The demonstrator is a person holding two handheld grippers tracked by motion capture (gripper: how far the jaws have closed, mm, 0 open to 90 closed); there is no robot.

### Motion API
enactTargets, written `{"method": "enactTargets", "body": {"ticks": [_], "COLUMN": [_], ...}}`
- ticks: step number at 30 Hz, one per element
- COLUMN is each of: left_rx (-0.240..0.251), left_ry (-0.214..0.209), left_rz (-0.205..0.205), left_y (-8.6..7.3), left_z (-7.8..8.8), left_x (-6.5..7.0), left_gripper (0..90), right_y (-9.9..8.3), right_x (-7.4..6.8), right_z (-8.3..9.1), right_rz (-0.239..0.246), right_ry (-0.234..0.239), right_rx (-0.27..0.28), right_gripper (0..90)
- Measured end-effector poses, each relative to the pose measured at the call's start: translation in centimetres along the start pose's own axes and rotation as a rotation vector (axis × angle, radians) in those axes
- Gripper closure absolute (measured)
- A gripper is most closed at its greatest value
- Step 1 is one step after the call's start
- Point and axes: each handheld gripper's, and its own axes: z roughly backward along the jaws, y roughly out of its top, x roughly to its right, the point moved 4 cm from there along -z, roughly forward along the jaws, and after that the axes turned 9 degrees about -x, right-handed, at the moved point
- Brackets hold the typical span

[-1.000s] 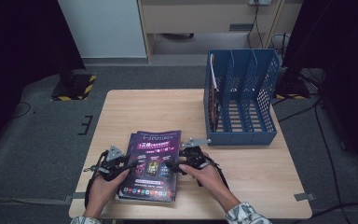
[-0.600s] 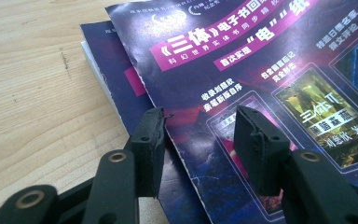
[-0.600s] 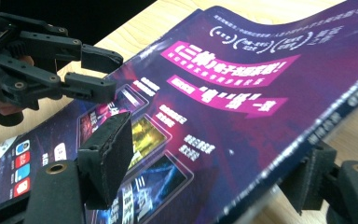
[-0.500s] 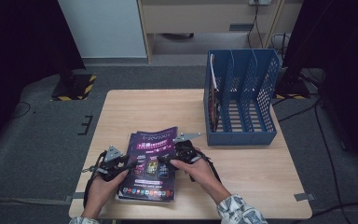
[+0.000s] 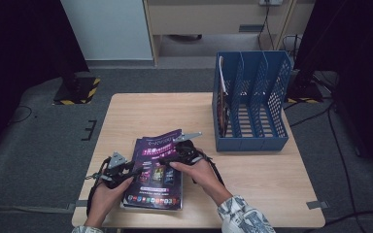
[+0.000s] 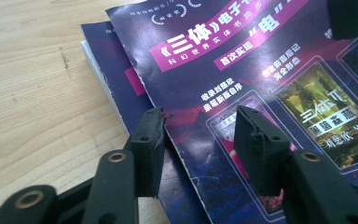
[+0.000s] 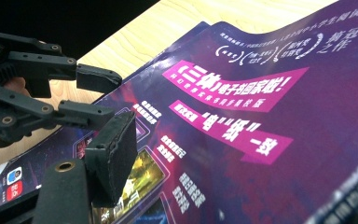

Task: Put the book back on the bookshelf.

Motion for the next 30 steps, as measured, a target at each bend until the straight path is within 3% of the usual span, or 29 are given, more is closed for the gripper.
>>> {"method": "enactTargets", "body": {"ticks": [11, 15, 18, 20, 30], "left_rx": [0.001, -0.011, -0.015, -0.018, 0.002], "left_ry": [-0.001, -0.011, -0.025, -0.019, -0.095], "left_rz": [0.003, 0.002, 0.002, 0.014, 0.025], "left_y": [-0.1, 0.0, 0.3, 0.3, 0.3], "left_z": [0.0, -0.1, -0.3, -0.2, -0.1], "left_x": [0.0, 0.2, 0.3, 0.1, 0.2], "left_gripper": [52.4, 44.2, 35.9, 27.6, 26.1], "right_y": [0.2, 0.4, 0.9, 1.3, 3.2], "right_x": [-0.6, -0.6, -0.6, -0.8, -2.4], "right_z": [-1.1, -0.9, -0.3, 0.1, 2.1], "right_rz": [-0.012, -0.029, -0.04, -0.029, 0.122], "right_ry": [-0.028, -0.047, -0.04, -0.041, -0.086], "right_rx": [-0.019, -0.003, 0.042, 0.066, 0.147], "right_gripper": [38.4, 55.3, 68.6, 75.6, 80.1]}}
